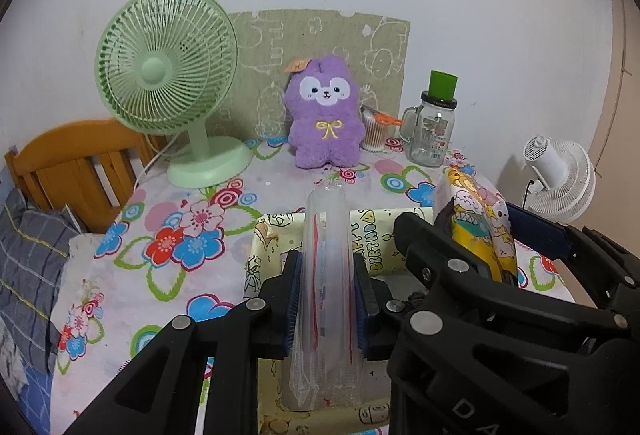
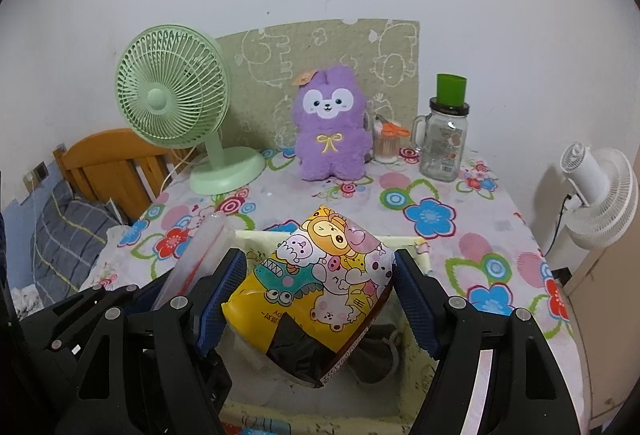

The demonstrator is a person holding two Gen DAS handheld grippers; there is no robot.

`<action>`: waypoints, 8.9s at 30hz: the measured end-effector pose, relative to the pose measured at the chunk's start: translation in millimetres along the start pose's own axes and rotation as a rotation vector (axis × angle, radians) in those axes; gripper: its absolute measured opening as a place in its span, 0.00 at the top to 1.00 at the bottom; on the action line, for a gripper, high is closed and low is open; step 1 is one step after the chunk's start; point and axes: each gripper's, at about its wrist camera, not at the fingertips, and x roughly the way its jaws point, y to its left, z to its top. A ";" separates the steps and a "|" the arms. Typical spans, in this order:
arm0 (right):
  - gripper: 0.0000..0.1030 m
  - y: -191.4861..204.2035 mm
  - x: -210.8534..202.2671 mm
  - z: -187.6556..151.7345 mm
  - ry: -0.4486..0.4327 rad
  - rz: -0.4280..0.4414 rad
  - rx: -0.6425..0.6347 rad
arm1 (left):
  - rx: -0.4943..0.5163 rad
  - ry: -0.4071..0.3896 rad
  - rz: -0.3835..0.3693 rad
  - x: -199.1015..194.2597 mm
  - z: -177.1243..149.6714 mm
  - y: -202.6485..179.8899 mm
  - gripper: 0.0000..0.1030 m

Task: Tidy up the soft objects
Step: 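Lower the clear plastic bag and yellow snack bag into the box, open both tools, then withdraw both open tools up out of the box toward the table items, then grasp the green tissue pack with the left tool while the right tool grasps the black wrapped bundle, then lift the tissue pack and black bundle with both tools and carry them over the box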

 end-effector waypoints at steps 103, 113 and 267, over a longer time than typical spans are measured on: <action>0.03 5.1 -129.3 -76.8 -0.062 -0.076 -0.017 | 0.068 -0.110 -0.022 -118.1 -80.4 -42.2 0.10; 0.03 2.6 -123.1 -97.1 -0.032 -0.078 -0.003 | 0.075 -0.077 -0.029 -112.1 -97.8 -42.5 0.11; 0.59 8.1 -110.4 -112.6 0.059 -0.085 0.009 | 0.042 0.000 -0.022 -105.4 -113.0 -34.9 0.30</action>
